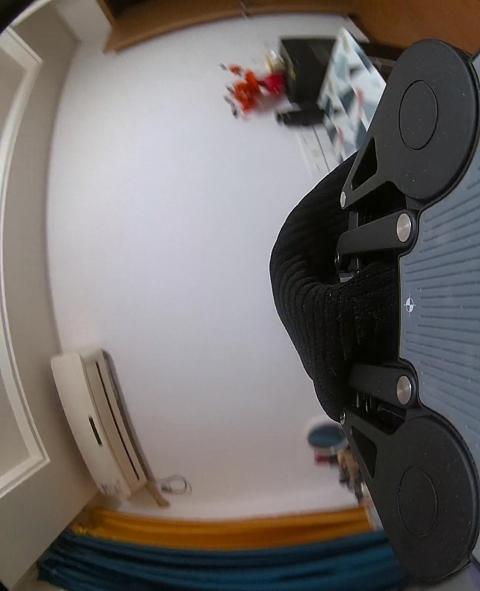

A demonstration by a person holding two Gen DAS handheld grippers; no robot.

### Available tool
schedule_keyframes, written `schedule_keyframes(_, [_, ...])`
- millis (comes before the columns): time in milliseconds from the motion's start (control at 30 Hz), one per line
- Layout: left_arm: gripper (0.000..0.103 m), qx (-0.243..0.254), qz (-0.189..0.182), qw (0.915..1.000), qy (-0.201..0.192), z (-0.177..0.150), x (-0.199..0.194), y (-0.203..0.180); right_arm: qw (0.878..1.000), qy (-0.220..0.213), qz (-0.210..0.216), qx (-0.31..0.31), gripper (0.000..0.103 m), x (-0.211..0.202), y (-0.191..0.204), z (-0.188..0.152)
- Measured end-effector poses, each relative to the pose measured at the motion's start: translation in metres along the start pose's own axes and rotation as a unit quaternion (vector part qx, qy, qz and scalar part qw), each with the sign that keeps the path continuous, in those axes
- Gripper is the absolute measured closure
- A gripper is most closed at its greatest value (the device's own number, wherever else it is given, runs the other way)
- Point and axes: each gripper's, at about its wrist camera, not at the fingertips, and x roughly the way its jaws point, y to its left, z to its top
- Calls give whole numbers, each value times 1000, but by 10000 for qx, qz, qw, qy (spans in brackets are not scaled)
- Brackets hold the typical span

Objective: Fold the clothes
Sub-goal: 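Lift the black garment with both grippers and carry it to the patterned table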

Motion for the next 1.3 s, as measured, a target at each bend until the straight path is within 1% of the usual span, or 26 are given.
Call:
schedule_keyframes(133, [98, -130, -248, 9995, -160, 13, 45, -24, 9995, 3, -302, 60, 87, 26, -50, 28])
schedule_keyframes(200, [98, -107, -427, 9987, -274, 22, 70, -31, 9990, -5, -432, 76, 87, 40, -76, 40])
schedule_keyframes(300, [98, -72, -707, 9965, -442, 35, 107, -41, 9987, -119, -477, 130, 87, 61, -109, 57])
schedule_keyframes(333, [98, -58, -914, 9947, -456, 40, 121, -44, 9987, -167, -469, 143, 87, 69, -119, 63])
schedule_keyframes(367, [94, -44, -1123, 9926, -457, 44, 135, -47, 9986, -216, -461, 156, 87, 78, -130, 68])
schedule_keyframes(433, [68, 4, -1576, 9872, -248, 57, 167, -49, 9987, -368, -341, 71, 87, 101, -144, 81])
schedule_keyframes(467, [41, 34, -1786, 9838, -158, 63, 182, -50, 9986, -428, -293, 65, 87, 113, -151, 89])
schedule_keyframes(500, [26, 122, -1861, 9822, -207, 66, 195, -53, 9985, -487, -245, 60, 87, 126, -158, 96])
schedule_keyframes(533, [25, 210, -1937, 9805, -255, 68, 208, -55, 9983, -544, -171, 95, 87, 140, -165, 105])
schedule_keyframes(567, [25, 301, -2010, 9787, -283, 71, 221, -58, 9980, -611, -116, 87, 87, 152, -172, 113])
schedule_keyframes(633, [25, 527, -2133, 9756, -14, 78, 256, -72, 9971, -756, -41, 76, 87, 175, -186, 128])
schedule_keyframes(733, [25, 710, -2299, 9706, 45, 84, 298, -91, 9951, -984, 21, 96, 87, 205, -210, 148])
schedule_keyframes(800, [27, 820, -2098, 9743, 17, 87, 328, -102, 9935, -1137, 1, 74, 87, 221, -226, 159])
schedule_keyframes(833, [31, 834, -1987, 9765, 21, 90, 343, -105, 9928, -1197, 1, 88, 87, 228, -235, 164])
schedule_keyframes(867, [50, 761, -1937, 9781, 11, 95, 354, -105, 9923, -1235, -15, 108, 87, 234, -244, 168])
schedule_keyframes(900, [76, 690, -1881, 9797, -3, 100, 366, -104, 9918, -1272, -31, 129, 87, 241, -253, 172])
schedule_keyframes(933, [88, 629, -1773, 9821, -58, 108, 371, -100, 9916, -1288, -91, 100, 87, 247, -263, 176])
schedule_keyframes(967, [90, 571, -1650, 9846, -123, 115, 377, -95, 9913, -1305, -153, 70, 87, 254, -274, 179])
schedule_keyframes(1033, [92, 491, -1155, 9912, -431, 130, 384, -83, 9909, -1305, -306, 95, 87, 265, -300, 182])
schedule_keyframes(1067, [92, 441, -918, 9931, -580, 138, 387, -77, 9905, -1306, -391, 156, 87, 271, -316, 185])
schedule_keyframes(1100, [92, 305, -791, 9941, -675, 148, 392, -68, 9901, -1305, -476, 217, 87, 278, -331, 188])
schedule_keyframes(1133, [93, 194, -660, 9948, -755, 158, 396, -61, 9898, -1284, -546, 290, 87, 287, -349, 189])
schedule_keyframes(1200, [93, 143, -285, 9949, -957, 179, 402, -55, 9890, -1240, -686, 435, 87, 305, -385, 193])
schedule_keyframes(1300, [93, 63, 211, 9927, -1186, 199, 416, -57, 9887, -1298, -653, 366, 87, 333, -426, 194])
